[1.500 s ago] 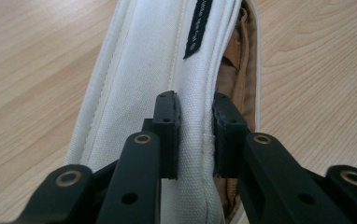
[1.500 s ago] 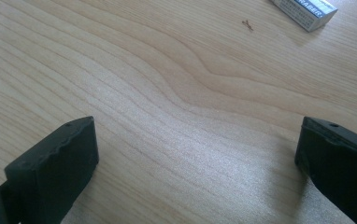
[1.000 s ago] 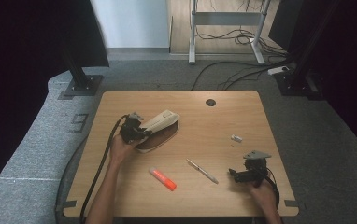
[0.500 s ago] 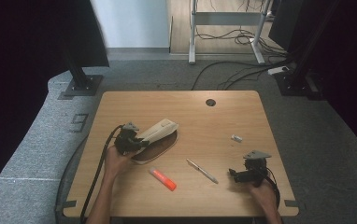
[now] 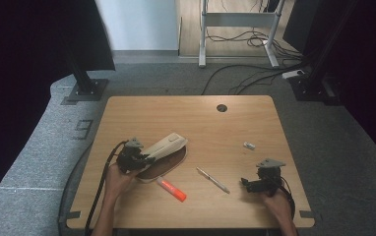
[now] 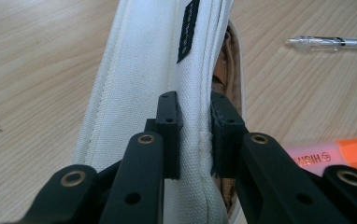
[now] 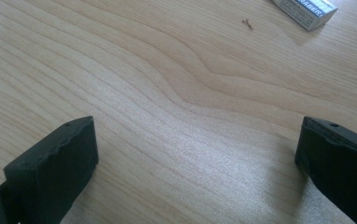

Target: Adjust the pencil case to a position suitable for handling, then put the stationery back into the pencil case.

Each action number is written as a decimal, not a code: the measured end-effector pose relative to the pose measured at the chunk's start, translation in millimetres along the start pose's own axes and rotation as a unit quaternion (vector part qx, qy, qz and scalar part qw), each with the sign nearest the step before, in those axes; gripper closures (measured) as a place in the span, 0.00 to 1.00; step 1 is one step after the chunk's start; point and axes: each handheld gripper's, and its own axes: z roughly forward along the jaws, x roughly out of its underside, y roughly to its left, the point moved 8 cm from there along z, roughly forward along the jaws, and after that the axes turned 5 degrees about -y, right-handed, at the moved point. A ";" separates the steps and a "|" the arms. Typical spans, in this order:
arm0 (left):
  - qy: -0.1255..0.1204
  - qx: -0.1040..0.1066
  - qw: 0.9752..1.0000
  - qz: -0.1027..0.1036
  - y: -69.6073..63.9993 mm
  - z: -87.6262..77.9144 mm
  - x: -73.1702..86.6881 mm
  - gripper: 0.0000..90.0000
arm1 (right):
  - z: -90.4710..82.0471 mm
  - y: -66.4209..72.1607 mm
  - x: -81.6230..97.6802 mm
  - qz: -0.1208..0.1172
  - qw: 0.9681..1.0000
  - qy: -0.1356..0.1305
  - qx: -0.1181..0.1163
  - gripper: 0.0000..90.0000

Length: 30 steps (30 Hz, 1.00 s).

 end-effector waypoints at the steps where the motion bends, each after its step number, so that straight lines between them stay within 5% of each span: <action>1: -0.001 0.000 1.000 0.000 -0.4 0.1 0.4 0.85 | 0.0 -0.1 0.0 -0.001 1.000 0.000 0.000 0.00; 19: -0.009 0.003 1.000 0.000 -1.2 -1.1 0.3 0.84 | -1.5 -2.0 -5.1 0.002 1.000 0.011 -0.027 0.02; 30: -0.011 0.007 1.000 -0.001 -1.7 -1.2 0.1 0.84 | -3.8 -21.3 -27.4 -0.001 1.000 -0.004 -0.022 0.14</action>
